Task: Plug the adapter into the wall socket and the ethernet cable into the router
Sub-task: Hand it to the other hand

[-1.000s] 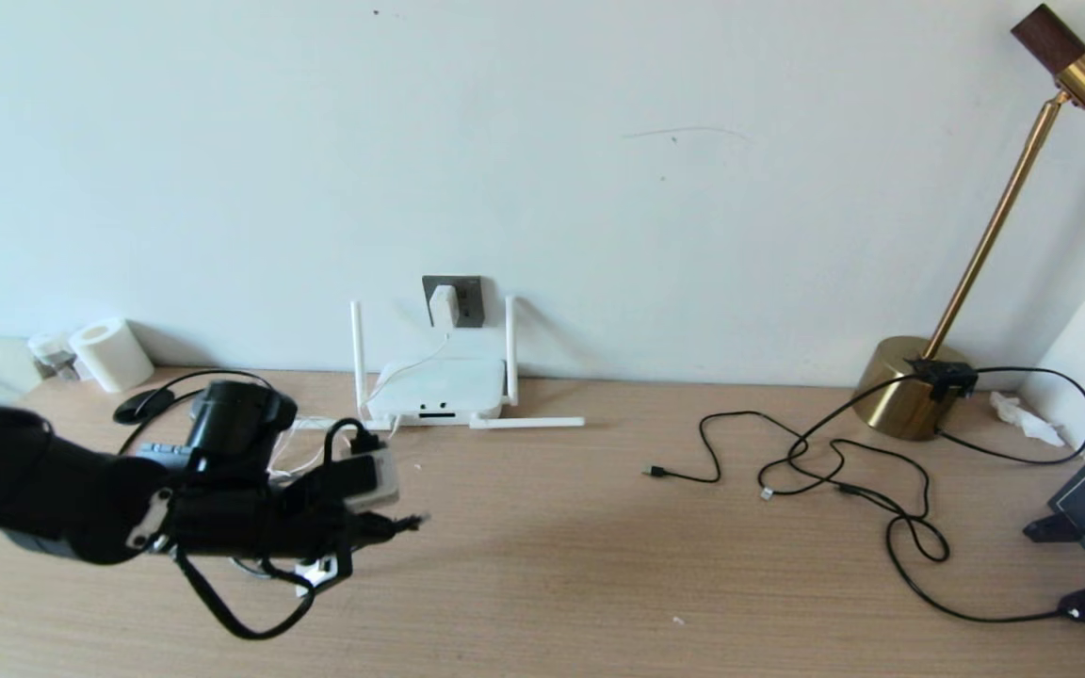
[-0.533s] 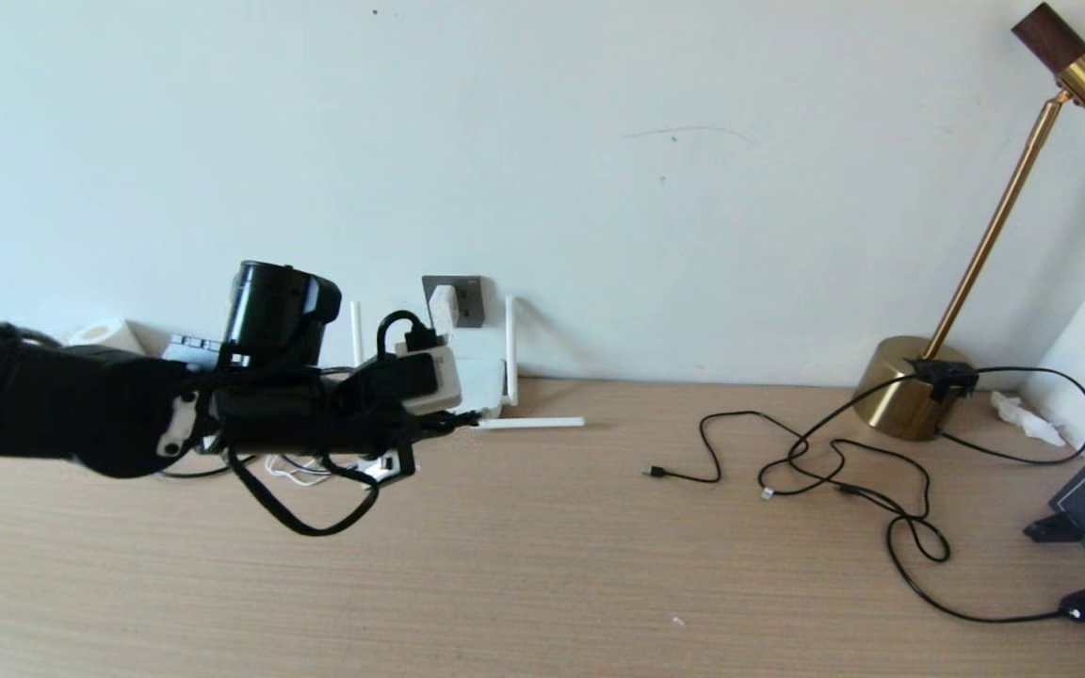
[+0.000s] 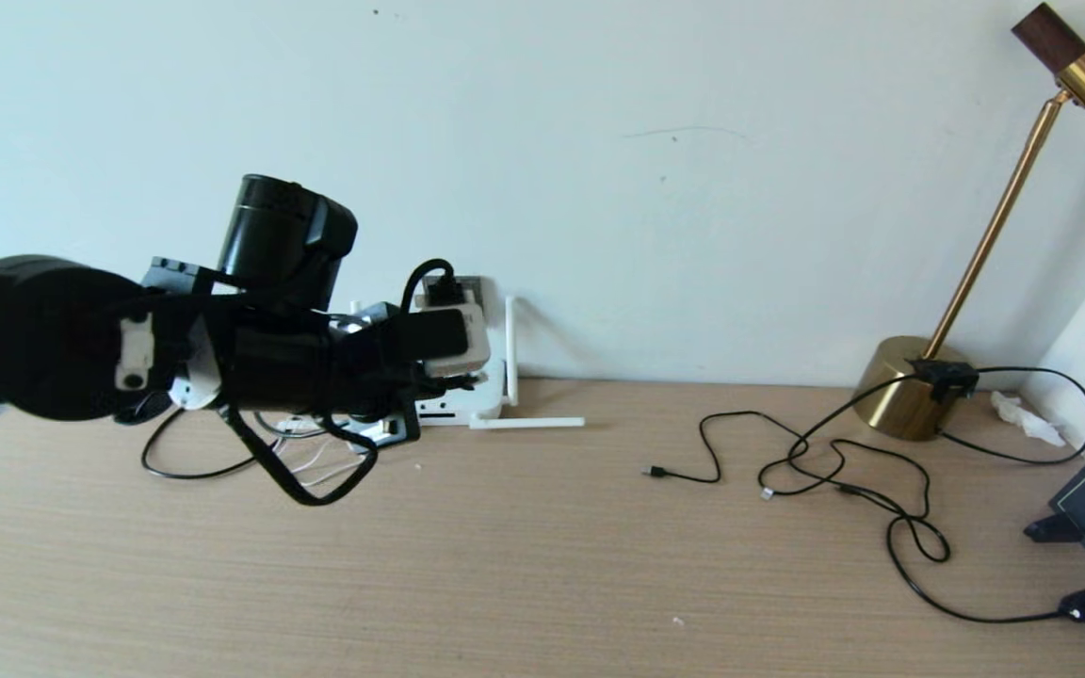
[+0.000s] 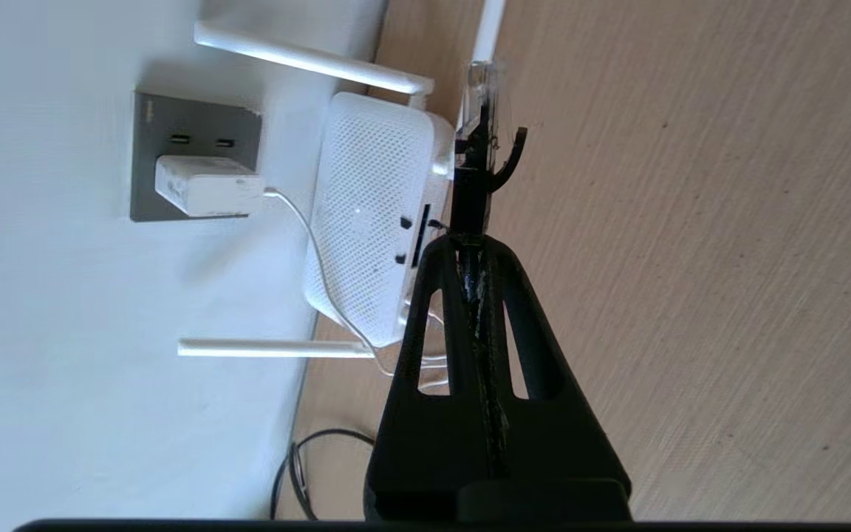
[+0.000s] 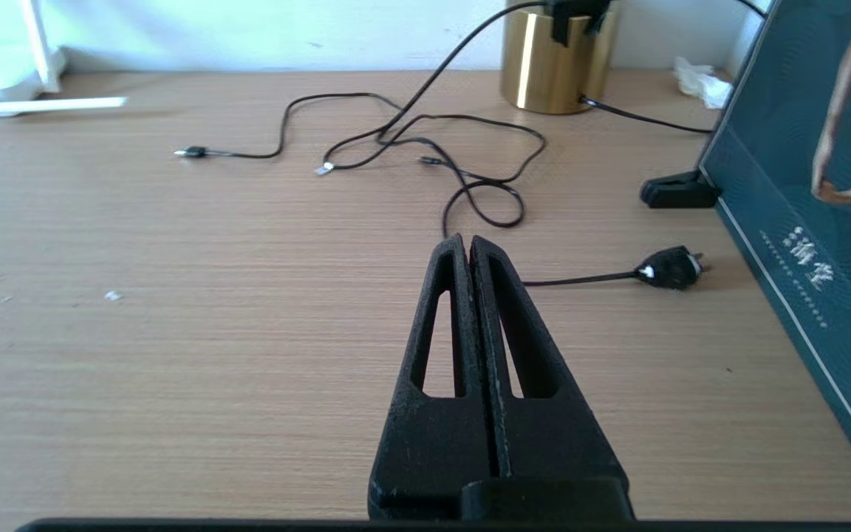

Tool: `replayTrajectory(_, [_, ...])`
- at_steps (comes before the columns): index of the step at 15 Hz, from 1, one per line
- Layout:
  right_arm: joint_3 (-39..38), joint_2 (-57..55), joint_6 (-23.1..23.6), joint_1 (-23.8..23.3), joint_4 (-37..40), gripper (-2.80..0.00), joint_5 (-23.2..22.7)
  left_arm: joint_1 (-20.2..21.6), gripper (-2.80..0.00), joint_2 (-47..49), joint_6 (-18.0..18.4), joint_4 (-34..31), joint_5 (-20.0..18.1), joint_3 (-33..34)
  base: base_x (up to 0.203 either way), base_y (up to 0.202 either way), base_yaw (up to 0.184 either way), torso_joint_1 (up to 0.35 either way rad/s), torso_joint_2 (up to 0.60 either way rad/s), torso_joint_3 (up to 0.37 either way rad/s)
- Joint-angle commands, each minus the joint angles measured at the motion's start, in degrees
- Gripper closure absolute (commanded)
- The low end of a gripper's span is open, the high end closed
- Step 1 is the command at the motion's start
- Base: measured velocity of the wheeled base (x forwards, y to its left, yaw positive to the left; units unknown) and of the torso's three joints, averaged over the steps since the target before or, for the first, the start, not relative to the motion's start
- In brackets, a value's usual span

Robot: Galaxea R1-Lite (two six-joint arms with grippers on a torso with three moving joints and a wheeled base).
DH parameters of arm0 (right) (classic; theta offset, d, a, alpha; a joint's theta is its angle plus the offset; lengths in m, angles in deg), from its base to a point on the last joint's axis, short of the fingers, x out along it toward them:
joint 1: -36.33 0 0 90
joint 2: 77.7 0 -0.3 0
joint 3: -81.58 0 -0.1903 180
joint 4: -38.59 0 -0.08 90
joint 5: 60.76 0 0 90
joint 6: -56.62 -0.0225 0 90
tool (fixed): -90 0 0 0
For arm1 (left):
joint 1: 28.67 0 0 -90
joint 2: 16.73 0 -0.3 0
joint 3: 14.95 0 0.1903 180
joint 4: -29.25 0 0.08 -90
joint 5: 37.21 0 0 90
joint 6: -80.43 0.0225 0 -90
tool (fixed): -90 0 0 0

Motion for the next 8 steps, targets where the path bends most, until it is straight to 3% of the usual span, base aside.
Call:
replayTrajectory(1, [0.05, 0.02, 0.45, 0.02, -0.16, 0.0, -0.11, -2.07, 0.0, -1.41, -0.38, 1.67, 0.16, 1.57, 0.0, 0.0, 0.0, 0.0, 0.0, 0.0])
replayTrajectory(3, [3.69, -0.23, -0.4, 0.04, 0.02, 0.0, -1.69, -2.31, 0.0, -2.35, -1.1, 4.26, -0.22, 4.45, 0.0, 0.0, 0.0, 0.0, 0.0, 0.0])
replayTrajectory(4, [8.4, -1.5, -1.85, 0.04, 1.0, 0.0, -4.8, -2.24, 0.0, -3.67, -1.48, 5.89, -0.25, 7.44, 0.0, 0.0, 0.0, 0.0, 0.0, 0.0])
replayTrajectory(6, [13.92, -9.29, -5.89, 0.04, 4.05, 0.0, -12.04, -2.19, 0.0, -7.09, -2.11, 8.02, -0.28, 11.46, 0.0, 0.0, 0.0, 0.0, 0.0, 0.0])
replayTrajectory(8, [16.8, -19.17, -12.79, 0.04, 4.92, 0.0, -22.76, -2.35, 0.0, -8.76, -2.16, 8.33, -0.41, 12.01, 0.0, 0.0, 0.0, 0.0, 0.0, 0.0])
